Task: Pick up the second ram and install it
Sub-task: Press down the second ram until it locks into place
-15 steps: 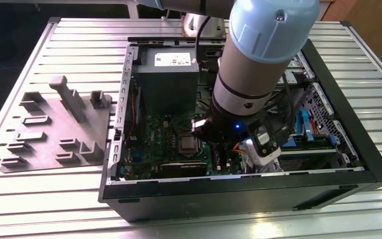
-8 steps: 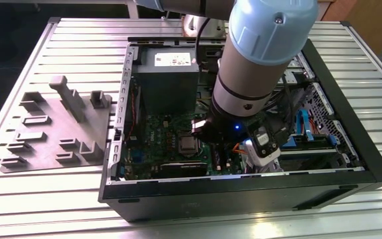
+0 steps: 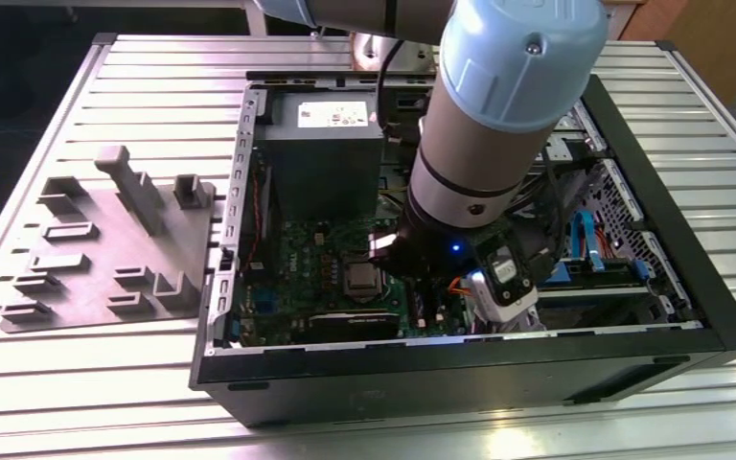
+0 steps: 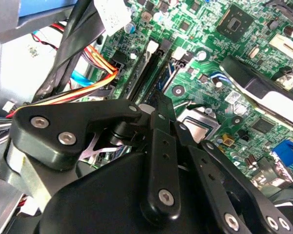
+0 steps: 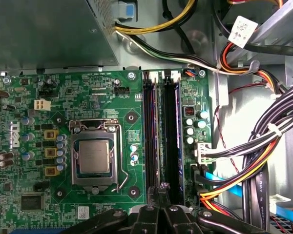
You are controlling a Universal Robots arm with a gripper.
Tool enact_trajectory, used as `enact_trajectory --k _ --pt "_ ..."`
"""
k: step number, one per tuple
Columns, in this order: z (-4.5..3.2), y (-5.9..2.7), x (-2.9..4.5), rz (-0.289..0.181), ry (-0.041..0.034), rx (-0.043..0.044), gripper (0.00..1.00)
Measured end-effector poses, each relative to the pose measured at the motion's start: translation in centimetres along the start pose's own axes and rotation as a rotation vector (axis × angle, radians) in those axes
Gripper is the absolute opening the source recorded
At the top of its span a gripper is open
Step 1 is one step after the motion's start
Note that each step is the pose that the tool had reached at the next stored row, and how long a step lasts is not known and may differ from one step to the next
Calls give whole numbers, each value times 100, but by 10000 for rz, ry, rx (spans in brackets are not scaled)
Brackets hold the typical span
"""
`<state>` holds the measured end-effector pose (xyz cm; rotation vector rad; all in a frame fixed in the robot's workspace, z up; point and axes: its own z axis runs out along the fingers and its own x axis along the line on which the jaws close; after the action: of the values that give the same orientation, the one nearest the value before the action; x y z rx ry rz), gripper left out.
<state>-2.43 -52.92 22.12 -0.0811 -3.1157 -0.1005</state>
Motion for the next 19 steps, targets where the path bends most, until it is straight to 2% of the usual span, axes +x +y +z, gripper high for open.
enact_trajectory --k 19 --pt "46 -3 -1 0 -1 -3 10"
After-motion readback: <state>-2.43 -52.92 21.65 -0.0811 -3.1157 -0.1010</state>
